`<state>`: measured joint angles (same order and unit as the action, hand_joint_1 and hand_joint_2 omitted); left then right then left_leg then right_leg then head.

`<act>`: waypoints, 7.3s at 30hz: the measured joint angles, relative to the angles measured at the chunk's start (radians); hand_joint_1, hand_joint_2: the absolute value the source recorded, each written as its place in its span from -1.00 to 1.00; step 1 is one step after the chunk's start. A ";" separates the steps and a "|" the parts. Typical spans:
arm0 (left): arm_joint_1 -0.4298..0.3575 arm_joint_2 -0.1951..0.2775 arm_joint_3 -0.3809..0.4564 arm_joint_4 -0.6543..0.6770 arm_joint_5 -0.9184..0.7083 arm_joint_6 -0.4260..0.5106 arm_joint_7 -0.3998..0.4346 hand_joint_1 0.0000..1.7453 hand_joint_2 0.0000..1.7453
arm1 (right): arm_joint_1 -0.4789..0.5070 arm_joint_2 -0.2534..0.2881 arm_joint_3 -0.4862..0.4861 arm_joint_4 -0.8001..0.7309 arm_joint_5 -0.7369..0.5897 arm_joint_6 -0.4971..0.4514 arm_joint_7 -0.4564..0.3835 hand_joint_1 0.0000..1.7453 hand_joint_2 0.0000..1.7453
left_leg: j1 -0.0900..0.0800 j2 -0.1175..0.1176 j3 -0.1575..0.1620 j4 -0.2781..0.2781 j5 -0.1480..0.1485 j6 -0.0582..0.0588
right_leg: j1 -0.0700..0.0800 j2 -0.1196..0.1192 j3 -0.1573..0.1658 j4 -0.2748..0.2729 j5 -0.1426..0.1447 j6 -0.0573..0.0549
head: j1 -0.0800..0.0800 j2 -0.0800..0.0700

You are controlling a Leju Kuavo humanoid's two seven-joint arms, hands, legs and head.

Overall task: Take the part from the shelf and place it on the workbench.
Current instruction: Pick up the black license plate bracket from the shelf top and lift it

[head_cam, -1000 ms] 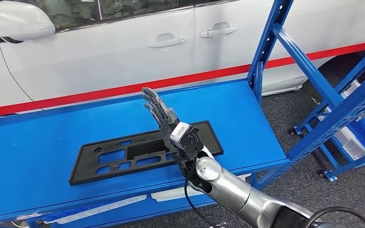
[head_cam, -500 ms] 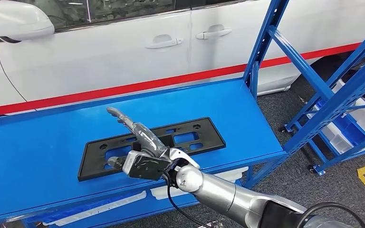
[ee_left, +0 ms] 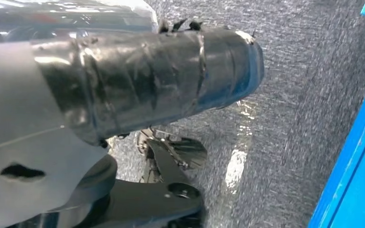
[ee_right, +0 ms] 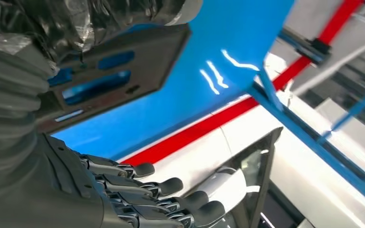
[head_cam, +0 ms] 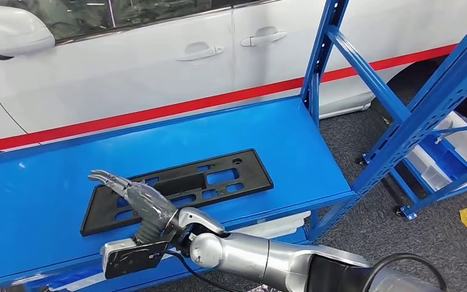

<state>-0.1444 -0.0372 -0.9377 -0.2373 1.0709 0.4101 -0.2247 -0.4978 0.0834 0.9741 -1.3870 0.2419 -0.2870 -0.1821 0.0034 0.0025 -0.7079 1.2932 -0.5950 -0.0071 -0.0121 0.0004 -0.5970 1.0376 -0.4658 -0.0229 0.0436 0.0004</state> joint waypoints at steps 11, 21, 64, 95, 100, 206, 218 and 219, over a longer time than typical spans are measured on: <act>0.012 -0.022 0.002 0.000 0.081 0.051 -0.047 -1.00 -1.00 | 0.075 0.015 0.062 0.047 0.204 -0.187 0.016 -1.00 1.00 | -0.006 -0.005 0.141 -0.302 0.133 0.042 | 0.004 0.011 -0.031 0.053 -0.035 0.032 | 0.001 0.000; 0.023 -0.051 0.006 0.000 0.092 0.073 -0.059 -1.00 -1.00 | 0.100 -0.008 0.074 0.062 0.553 -0.372 0.137 -1.00 1.00 | -0.012 0.001 0.126 -0.270 0.119 0.038 | 0.001 0.001 0.008 0.008 -0.020 0.032 | 0.002 0.000; 0.005 -0.141 -0.021 0.000 0.062 -0.021 0.024 -1.00 -1.00 | -0.289 -0.018 0.069 0.679 0.628 -0.085 0.278 -1.00 1.00 | -0.002 -0.005 -0.017 0.006 0.023 0.007 | -0.003 0.002 -0.013 0.009 0.005 0.006 | 0.000 0.000; -0.009 -0.179 -0.021 0.005 0.090 -0.021 0.010 -1.00 -1.00 | -0.386 -0.081 0.070 0.824 0.617 0.012 0.364 1.00 1.00 | 0.000 -0.005 -0.021 0.010 0.023 0.002 | -0.007 0.003 -0.009 -0.003 0.014 0.013 | 0.000 0.000; -0.010 -0.180 -0.021 0.005 0.082 -0.019 0.012 -1.00 -1.00 | -0.389 -0.082 0.071 0.828 0.606 0.010 0.366 1.00 1.00 | -0.005 -0.007 0.105 -0.252 0.134 0.016 | -0.005 0.009 -0.011 -0.004 0.016 0.021 | 0.001 0.000; -0.012 0.027 -0.213 0.004 -0.159 -0.003 0.022 -1.00 1.00 | 0.190 -0.317 -0.160 -0.803 0.106 -0.258 -0.086 1.00 1.00 | -0.030 0.005 0.055 -0.266 0.181 0.063 | -0.012 0.000 0.026 0.131 -0.052 0.054 | -0.229 0.000; 0.001 0.027 -0.215 0.004 -0.172 -0.022 0.038 -1.00 1.00 | 0.188 -0.305 -0.160 -0.801 0.101 -0.259 -0.082 1.00 1.00 | -0.005 -0.004 -0.005 0.032 0.016 0.011 | -0.001 -0.004 -0.032 0.038 -0.002 -0.002 | -0.254 0.000; 0.001 0.027 -0.216 0.004 -0.172 -0.022 0.039 -1.00 1.00 | 0.188 -0.305 -0.160 -0.801 0.100 -0.260 -0.082 1.00 1.00 | -0.006 -0.005 0.028 0.011 0.048 0.016 | 0.000 -0.004 -0.049 0.039 0.010 -0.002 | -0.255 0.000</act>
<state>-0.1434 -0.0097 -1.1532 -0.2331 0.8991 0.3883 -0.1856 -0.3094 -0.2220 0.8141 -2.1878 0.3420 -0.5468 -0.2636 -0.0022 -0.0021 -0.6803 1.3039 -0.5469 0.0091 -0.0120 -0.0036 -0.6457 1.0762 -0.4556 -0.0244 -0.2110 0.0000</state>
